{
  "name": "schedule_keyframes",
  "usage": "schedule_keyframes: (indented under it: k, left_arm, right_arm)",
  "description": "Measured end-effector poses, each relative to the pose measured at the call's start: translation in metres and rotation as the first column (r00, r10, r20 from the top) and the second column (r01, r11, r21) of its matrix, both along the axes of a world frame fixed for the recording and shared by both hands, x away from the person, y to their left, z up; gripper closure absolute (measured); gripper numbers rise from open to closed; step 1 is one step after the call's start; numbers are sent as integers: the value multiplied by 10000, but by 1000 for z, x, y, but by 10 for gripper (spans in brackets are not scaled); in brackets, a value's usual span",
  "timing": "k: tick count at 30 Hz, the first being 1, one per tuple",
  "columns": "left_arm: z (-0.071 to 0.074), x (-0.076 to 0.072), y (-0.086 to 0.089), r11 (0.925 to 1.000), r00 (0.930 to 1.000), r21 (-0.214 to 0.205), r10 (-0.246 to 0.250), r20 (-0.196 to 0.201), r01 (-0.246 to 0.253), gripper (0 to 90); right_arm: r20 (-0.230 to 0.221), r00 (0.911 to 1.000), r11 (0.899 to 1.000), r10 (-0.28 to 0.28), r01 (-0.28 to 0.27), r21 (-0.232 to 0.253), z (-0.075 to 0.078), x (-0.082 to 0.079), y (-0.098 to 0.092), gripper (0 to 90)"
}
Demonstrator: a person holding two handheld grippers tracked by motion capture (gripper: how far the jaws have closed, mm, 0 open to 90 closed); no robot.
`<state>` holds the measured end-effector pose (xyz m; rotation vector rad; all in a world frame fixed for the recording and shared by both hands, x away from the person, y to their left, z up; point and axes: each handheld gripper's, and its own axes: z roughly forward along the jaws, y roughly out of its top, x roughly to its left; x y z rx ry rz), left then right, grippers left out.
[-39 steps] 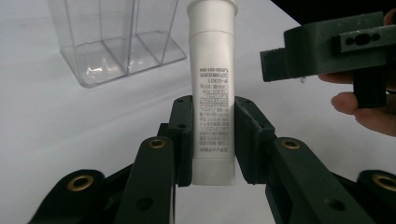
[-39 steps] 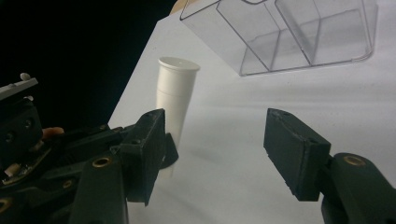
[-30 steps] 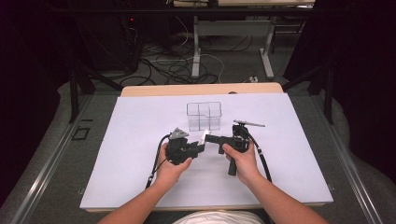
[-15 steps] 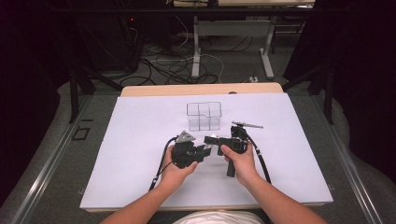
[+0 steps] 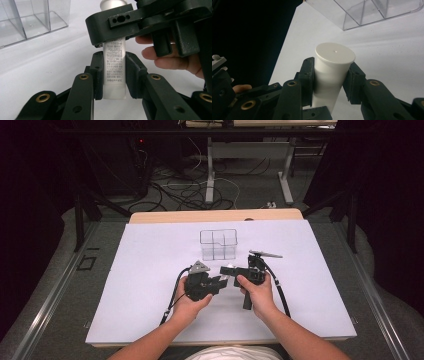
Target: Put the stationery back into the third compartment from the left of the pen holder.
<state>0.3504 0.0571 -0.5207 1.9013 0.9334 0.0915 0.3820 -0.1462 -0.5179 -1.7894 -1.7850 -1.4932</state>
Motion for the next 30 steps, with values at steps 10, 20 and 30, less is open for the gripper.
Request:
schedule_keyframes:
  k: [10,20,30]
  left_arm:
    - [-2,0,0,10000,10000,-47,-22,-56,21,706]
    - [-3,0,-1,9999,10000,112,44,-2,-44,602]
    - [-6,7,5,9995,9993,104,307,-206,-305,547]
  right_arm:
    - [-68,10000,10000,24,-25,-19,-1,0,0,655]
    - [80,9997,9997,-228,228,-82,-1,2,-3,660]
    - [311,9978,9979,-589,597,-253,0,7,-15,662]
